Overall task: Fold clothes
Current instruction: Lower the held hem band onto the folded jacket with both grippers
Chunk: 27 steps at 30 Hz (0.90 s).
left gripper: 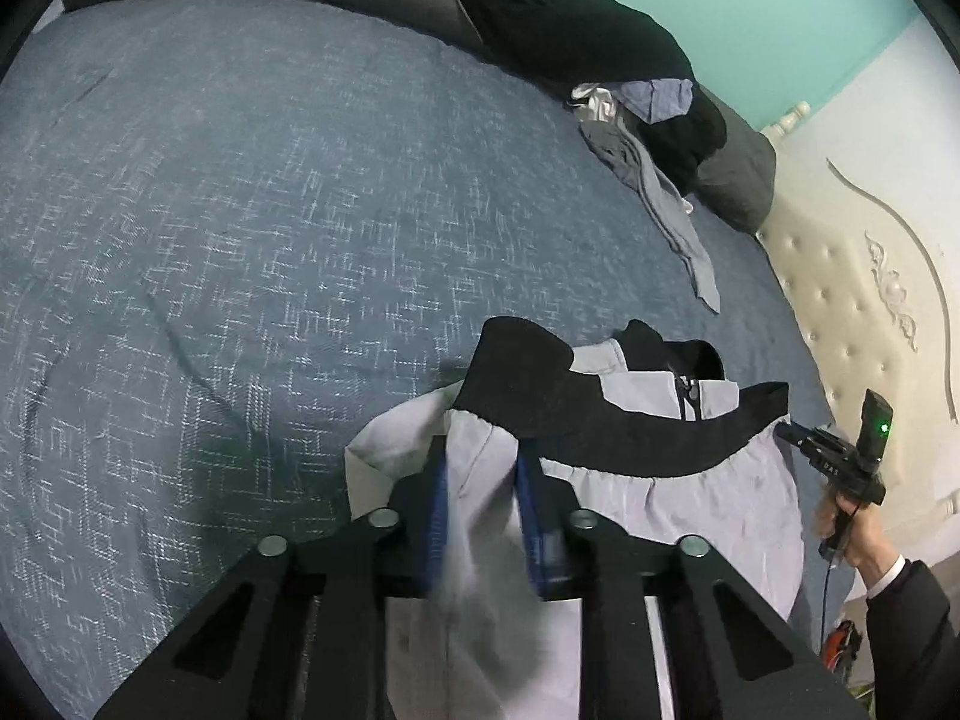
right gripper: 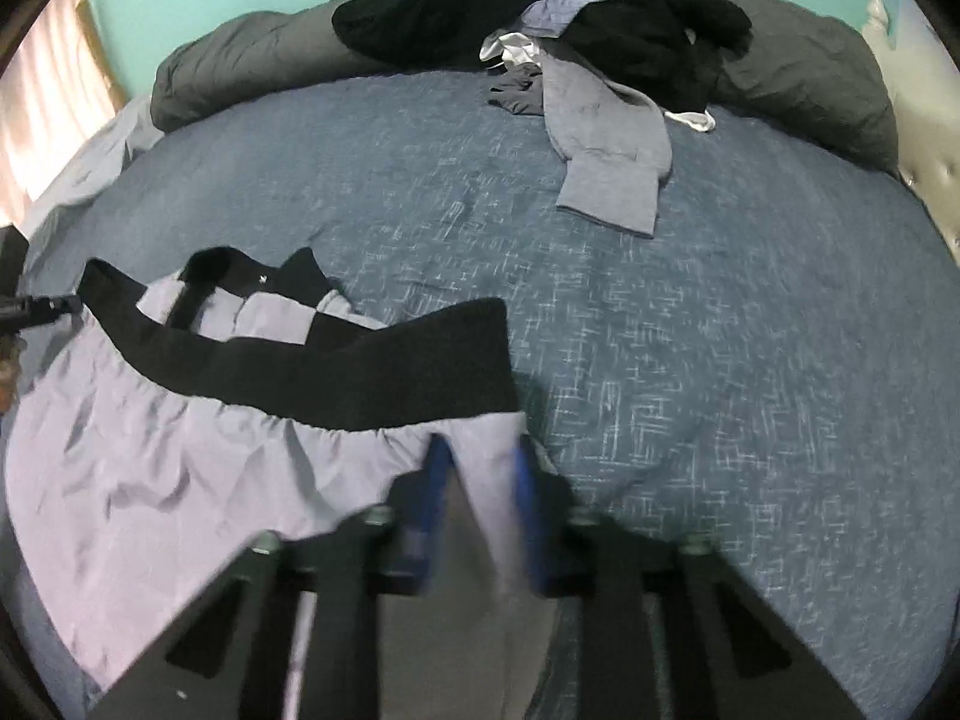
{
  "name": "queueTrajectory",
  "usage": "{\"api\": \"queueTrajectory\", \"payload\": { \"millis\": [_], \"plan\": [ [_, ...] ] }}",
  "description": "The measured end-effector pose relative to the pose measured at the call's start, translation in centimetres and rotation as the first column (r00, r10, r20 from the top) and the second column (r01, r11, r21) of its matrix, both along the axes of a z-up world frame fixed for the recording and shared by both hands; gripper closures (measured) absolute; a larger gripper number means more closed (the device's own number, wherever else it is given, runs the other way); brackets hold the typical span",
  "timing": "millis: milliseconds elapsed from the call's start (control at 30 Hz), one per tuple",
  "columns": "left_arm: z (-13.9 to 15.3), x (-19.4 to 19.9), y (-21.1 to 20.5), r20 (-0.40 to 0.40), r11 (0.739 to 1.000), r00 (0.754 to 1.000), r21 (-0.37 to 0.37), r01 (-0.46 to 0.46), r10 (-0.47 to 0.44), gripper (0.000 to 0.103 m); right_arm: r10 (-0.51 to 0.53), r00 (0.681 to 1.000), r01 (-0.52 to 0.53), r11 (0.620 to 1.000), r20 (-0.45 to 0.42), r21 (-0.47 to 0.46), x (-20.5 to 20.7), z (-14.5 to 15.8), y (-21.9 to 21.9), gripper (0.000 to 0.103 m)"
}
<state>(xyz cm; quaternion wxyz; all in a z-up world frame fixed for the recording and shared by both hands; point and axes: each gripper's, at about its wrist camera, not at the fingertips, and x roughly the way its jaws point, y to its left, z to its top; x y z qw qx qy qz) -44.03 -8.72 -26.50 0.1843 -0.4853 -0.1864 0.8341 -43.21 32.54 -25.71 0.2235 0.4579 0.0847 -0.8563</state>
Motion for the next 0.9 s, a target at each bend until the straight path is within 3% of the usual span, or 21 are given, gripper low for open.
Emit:
{"api": "queueTrajectory", "payload": {
  "millis": [133, 367, 500, 767, 900],
  "plan": [
    [1.0, 0.7, 0.2, -0.048, 1.000, 0.999, -0.012, 0.008, -0.009, 0.091, -0.010, 0.999, 0.010, 1.000, -0.034, -0.014, 0.6, 0.8, 0.5, 0.094],
    [4.0, 1.4, -0.6, -0.130, 0.999, 0.991, 0.010, -0.036, 0.036, 0.093, -0.035, 0.989, 0.026, 0.997, -0.142, -0.066, 1.5, 4.5, 0.3, 0.096],
    [4.4, 0.4, -1.1, -0.126, 0.998, 0.990, -0.007, -0.057, 0.056, 0.093, -0.038, 0.986, 0.027, 0.997, -0.161, -0.067, 0.8, 5.6, -0.1, 0.096],
    [2.3, -2.4, -1.0, -0.078, 0.997, 0.995, -0.034, -0.073, 0.070, 0.092, -0.080, 0.995, 0.079, 0.997, -0.061, -0.026, -3.1, 2.4, -0.7, 0.096],
    [0.3, -3.3, -0.5, -0.031, 0.994, 0.998, -0.092, -0.064, 0.062, 0.092, -0.088, 0.995, 0.088, 0.996, -0.037, -0.003, -4.2, 1.1, -1.3, 0.096]
  ]
}}
